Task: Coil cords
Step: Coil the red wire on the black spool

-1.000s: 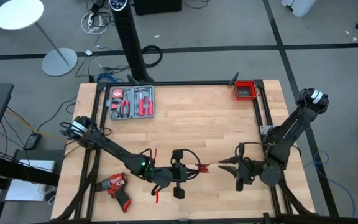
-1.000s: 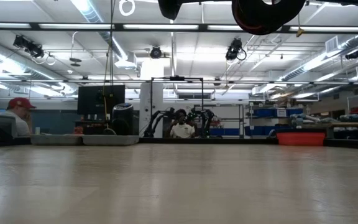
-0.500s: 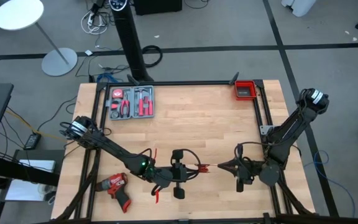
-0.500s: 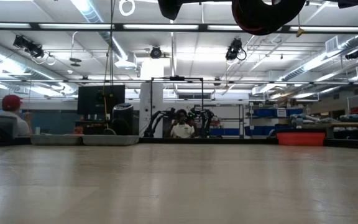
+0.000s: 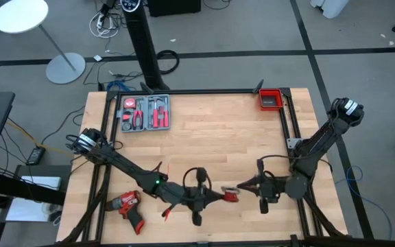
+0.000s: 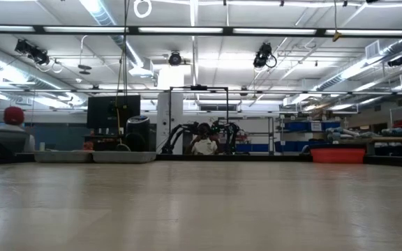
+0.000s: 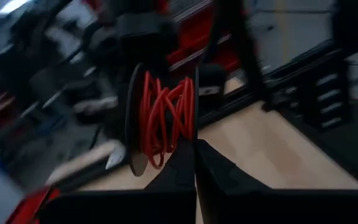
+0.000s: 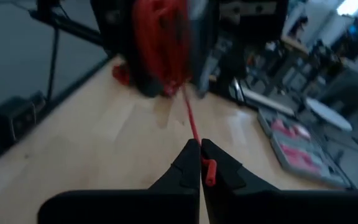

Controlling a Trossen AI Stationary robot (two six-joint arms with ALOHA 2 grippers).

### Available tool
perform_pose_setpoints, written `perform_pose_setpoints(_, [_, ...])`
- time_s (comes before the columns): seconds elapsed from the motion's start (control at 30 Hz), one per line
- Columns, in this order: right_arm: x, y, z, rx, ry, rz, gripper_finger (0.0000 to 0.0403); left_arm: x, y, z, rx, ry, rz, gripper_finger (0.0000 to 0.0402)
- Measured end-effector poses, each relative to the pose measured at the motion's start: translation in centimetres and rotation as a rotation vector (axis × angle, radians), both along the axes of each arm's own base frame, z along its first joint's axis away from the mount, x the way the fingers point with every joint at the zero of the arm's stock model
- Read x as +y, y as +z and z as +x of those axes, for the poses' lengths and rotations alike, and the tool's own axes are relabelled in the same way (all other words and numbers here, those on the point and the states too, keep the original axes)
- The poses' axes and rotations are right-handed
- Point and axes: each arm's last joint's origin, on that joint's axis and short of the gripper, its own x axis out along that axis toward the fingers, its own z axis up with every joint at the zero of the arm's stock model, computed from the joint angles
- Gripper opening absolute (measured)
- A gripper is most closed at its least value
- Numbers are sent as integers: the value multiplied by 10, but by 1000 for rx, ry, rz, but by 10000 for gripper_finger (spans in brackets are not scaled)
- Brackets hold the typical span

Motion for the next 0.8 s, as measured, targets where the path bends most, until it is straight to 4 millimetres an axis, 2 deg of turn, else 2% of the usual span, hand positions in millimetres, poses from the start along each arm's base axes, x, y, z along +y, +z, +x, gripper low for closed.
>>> perform_pose_setpoints(0.23, [-8, 10, 15, -53, 113, 19, 6, 5, 8, 5, -72, -164, 4, 0])
perform_pose_setpoints(0.37, [-16, 13, 26, -70, 195, 79, 22, 9, 8, 7, -82, -182, 12, 0])
perform_pose_setpoints(0.5, [-25, 12, 34, -51, 200, 124, 42, 14, 9, 10, -81, -157, -11, 0])
perform_pose_setpoints(0.63, [-30, -4, 33, 116, 183, 192, 55, 15, 8, 12, -109, -111, -17, 0])
perform_pose_setpoints(0.8, [-28, -29, 15, 377, 67, 276, 57, 13, 7, 11, -113, -106, -24, 0])
